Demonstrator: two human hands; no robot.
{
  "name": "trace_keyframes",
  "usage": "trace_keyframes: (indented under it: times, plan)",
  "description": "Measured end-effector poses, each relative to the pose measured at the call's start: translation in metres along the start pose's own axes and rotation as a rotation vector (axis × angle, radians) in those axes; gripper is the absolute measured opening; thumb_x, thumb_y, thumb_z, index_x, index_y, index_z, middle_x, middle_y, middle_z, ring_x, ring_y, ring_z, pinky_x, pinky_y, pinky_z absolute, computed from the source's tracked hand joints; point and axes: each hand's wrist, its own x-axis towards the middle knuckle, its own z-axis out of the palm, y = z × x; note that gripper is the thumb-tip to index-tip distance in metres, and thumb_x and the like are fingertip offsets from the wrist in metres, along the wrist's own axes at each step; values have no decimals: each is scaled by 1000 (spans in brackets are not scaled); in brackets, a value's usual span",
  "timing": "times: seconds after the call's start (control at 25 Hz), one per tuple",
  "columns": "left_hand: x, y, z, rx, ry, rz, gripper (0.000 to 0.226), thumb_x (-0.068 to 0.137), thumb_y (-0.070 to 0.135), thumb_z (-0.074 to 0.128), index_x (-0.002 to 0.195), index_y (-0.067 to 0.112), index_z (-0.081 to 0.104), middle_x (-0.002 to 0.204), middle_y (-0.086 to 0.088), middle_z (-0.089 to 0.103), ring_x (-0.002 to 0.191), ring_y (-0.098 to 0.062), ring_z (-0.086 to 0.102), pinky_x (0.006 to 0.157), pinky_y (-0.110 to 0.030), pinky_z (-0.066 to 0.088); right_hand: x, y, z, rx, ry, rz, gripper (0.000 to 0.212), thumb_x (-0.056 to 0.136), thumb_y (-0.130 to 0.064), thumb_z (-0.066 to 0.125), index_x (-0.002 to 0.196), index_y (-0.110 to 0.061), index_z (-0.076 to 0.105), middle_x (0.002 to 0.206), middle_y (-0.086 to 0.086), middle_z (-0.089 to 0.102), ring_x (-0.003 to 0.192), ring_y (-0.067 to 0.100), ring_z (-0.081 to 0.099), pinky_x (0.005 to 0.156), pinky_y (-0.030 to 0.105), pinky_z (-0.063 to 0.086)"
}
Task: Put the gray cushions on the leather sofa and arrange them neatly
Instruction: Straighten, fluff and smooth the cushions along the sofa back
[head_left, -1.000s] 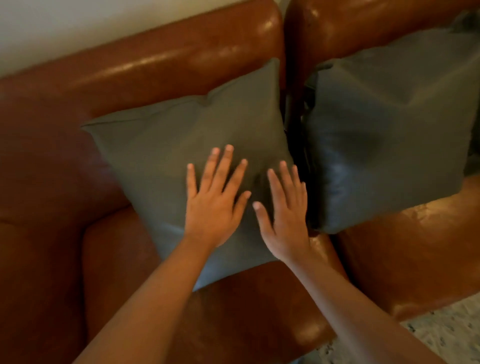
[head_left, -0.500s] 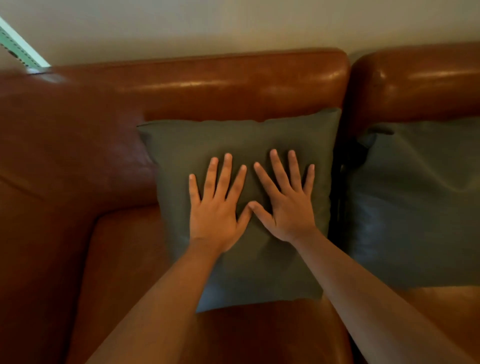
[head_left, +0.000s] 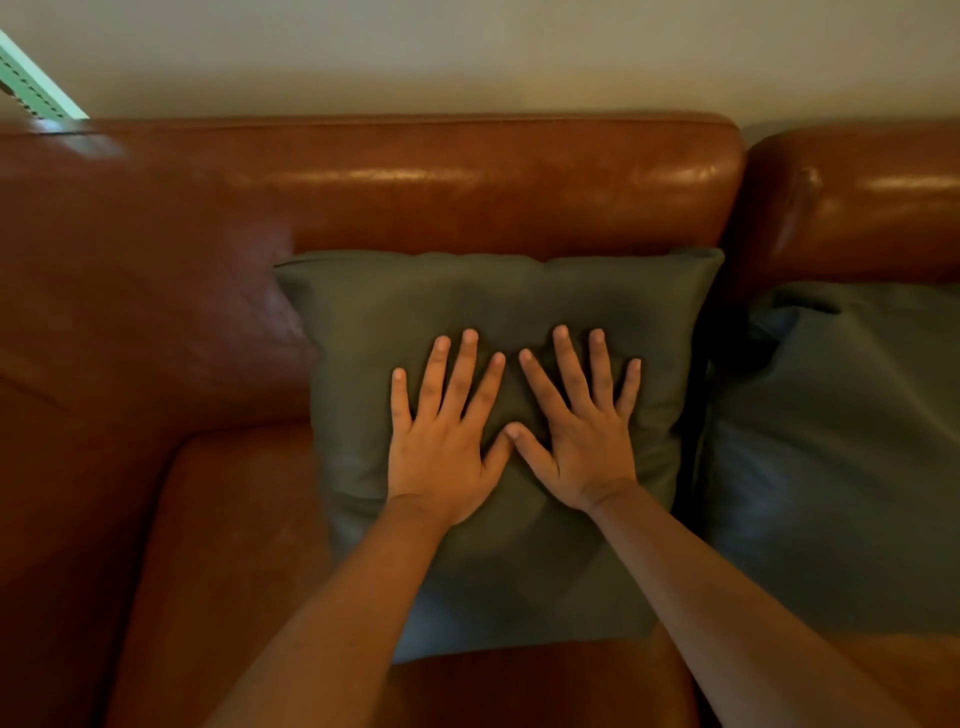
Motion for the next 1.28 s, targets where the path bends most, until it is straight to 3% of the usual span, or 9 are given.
trace_keyframes:
  times: [0.12, 0.28, 0.4, 0.52, 0.64, 0.88, 1.0, 1.12, 1.28]
  plan:
    - [2, -2, -25, -98, 60, -13, 58, 96, 51, 31, 148, 28, 34, 160, -5, 24, 147, -26, 20, 114, -55, 10, 5, -4, -27, 82, 55, -5, 61, 95, -62, 29, 149, -34, 34, 161, 1, 24, 150, 27, 12, 117, 59, -1]
    - [47, -16, -49, -198, 251, -189, 35, 97, 33, 40, 124, 21, 58, 130, -6, 56, 120, -27, 47, 108, -51, 23, 58, 4, -60, 46, 206, 60, 45, 102, -40, 35, 140, -21, 50, 136, 7, 51, 134, 26, 35, 116, 60, 7]
    - [67, -24, -50, -177, 278, -192, 36, 97, 25, 41, 129, 17, 56, 127, -7, 56, 118, -27, 48, 112, -57, 19, 95, 23, -73, -17, 42, 51, 43, 104, -34, 30, 143, -20, 45, 139, 4, 48, 136, 24, 35, 117, 62, -2]
    - [73, -34, -50, -158, 256, -275, 36, 99, 25, 40, 131, 15, 54, 134, -8, 53, 132, -27, 41, 114, -61, 3, 109, 36, -76, -17, -74, 23, 38, 105, -32, 30, 132, -19, 54, 121, 1, 57, 122, 26, 46, 116, 58, -3]
    - [82, -55, -59, -131, 170, -275, 30, 99, 27, 39, 114, 14, 61, 113, -7, 63, 118, -27, 51, 113, -64, -3, 110, 34, -73, 64, 31, 8, 27, 103, -26, 39, 116, -15, 61, 111, 8, 54, 114, 32, 44, 114, 50, 13]
    - [80, -65, -60, -156, 269, -203, 23, 96, 33, 49, 98, 11, 56, 99, -9, 57, 98, -30, 52, 101, -42, 22, 101, 36, -63, 13, 177, -4, 25, 101, -27, 43, 108, -13, 62, 104, 8, 54, 104, 28, 48, 112, 47, 18]
    - [84, -62, -61, -135, 236, -203, 29, 96, 37, 45, 105, 12, 57, 106, -9, 57, 107, -31, 51, 109, -50, 19, 104, 36, -67, -4, 151, 49, 27, 101, -31, 41, 110, -15, 61, 106, 7, 57, 106, 30, 51, 111, 49, 21]
    - [88, -66, -64, -65, 201, -79, 34, 98, 38, 41, 112, 15, 61, 120, -5, 60, 123, -25, 49, 114, -60, -2, 102, 36, -66, -5, 161, 0, 27, 102, -28, 39, 111, -15, 61, 106, 6, 60, 105, 30, 52, 110, 49, 20]
    - [83, -52, -63, -65, 140, -153, 29, 98, 36, 42, 100, 12, 59, 99, -7, 63, 102, -30, 55, 116, -59, 10, 91, 29, -74, -20, 229, 86, 26, 98, -31, 47, 114, -15, 61, 111, 9, 58, 111, 32, 52, 112, 56, 24]
